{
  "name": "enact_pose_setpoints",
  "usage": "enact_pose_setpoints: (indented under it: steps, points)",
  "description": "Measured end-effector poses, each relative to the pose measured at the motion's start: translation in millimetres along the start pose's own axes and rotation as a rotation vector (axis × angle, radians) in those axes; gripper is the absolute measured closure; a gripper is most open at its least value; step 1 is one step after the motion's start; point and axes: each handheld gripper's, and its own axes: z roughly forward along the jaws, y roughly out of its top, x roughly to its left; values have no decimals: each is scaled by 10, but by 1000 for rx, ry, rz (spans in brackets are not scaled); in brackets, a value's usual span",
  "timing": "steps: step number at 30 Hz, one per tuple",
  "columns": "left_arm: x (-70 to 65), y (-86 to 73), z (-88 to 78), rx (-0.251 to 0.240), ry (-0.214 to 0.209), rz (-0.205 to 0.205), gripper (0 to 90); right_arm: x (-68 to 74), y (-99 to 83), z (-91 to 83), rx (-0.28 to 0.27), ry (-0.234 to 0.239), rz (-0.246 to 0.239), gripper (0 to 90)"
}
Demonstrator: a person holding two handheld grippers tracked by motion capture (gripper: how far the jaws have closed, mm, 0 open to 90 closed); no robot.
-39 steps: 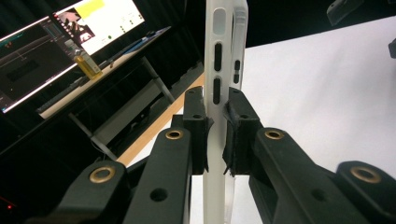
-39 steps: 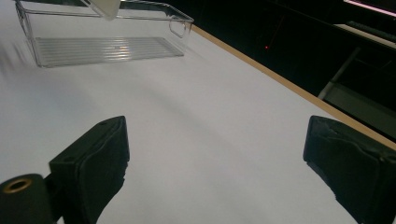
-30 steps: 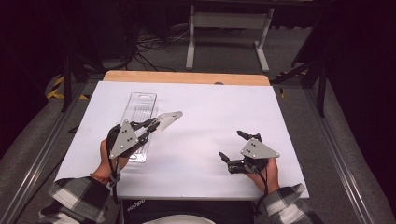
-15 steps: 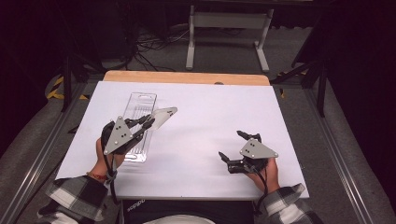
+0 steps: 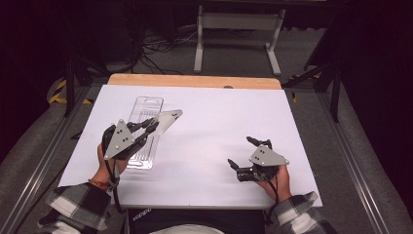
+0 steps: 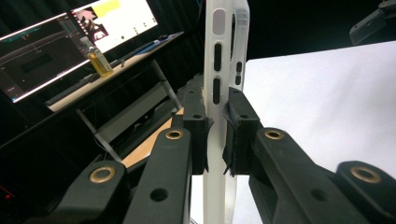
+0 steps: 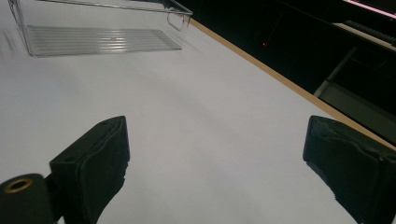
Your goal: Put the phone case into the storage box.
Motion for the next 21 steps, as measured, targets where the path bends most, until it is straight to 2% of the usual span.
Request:
enact_pose_setpoints:
  steps: [9,21]
  points:
    - [62,-20,-24,-4,10,-22,815,1,-1,1,0,4,-3,88]
    - [89,-36,-34,-2,11,-29,815,4,-6,9,8,7,-7,92]
